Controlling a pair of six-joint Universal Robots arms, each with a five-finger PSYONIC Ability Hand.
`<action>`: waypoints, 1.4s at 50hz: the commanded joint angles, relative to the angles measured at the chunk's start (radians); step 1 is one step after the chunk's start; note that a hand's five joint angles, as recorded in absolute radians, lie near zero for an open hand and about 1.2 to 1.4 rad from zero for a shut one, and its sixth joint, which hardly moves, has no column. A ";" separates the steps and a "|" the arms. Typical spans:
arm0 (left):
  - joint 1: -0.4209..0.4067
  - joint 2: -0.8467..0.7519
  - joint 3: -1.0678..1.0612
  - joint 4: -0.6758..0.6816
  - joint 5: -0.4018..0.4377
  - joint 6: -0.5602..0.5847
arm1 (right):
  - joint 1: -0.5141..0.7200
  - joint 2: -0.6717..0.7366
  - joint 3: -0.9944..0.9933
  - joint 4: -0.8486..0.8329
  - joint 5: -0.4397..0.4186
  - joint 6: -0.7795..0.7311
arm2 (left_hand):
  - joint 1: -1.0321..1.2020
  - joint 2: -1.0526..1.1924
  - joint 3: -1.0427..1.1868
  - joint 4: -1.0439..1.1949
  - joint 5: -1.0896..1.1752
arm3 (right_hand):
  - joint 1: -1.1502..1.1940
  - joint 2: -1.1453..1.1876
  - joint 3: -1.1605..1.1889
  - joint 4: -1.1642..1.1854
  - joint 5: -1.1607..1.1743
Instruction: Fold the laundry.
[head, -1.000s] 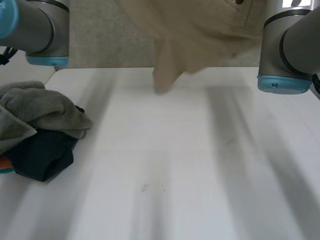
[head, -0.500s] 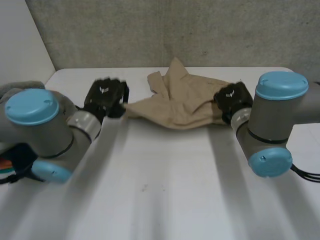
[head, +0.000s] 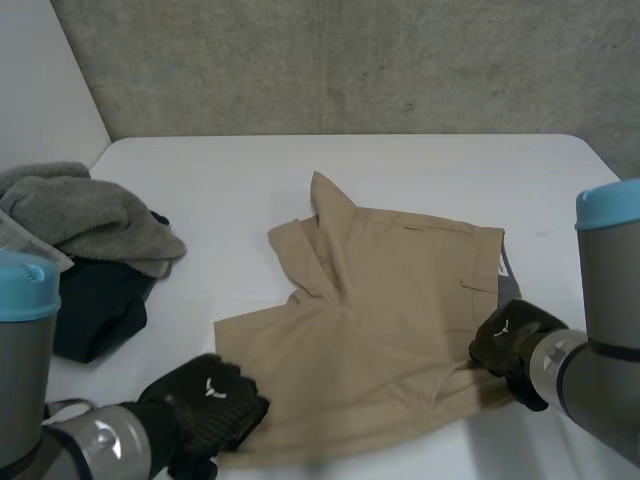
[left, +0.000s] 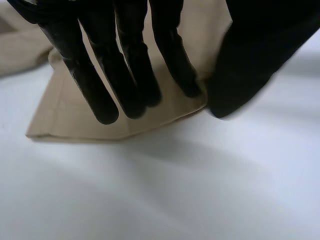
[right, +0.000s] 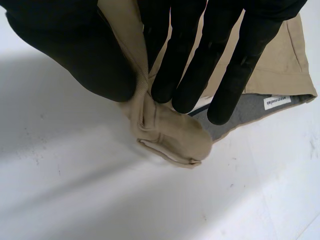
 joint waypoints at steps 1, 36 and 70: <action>-0.003 -0.071 0.120 0.229 0.002 -0.005 | 0.000 -0.006 0.067 -0.135 0.000 0.007 | -0.594 -0.670 -0.668 -0.670 -0.631 | 0.298 0.193 0.199 0.195 0.196; 0.134 -1.101 1.267 0.292 0.255 -0.035 | -0.003 -0.010 0.169 -0.347 -0.026 0.081 | 0.553 0.477 0.479 0.477 0.516 | 0.298 0.193 0.199 0.195 0.196; 0.128 -0.754 0.767 0.395 -0.216 -0.008 | -0.002 -0.012 0.177 -0.378 -0.034 0.241 | 0.509 0.434 0.435 0.434 0.473 | 0.298 0.193 0.199 0.195 0.196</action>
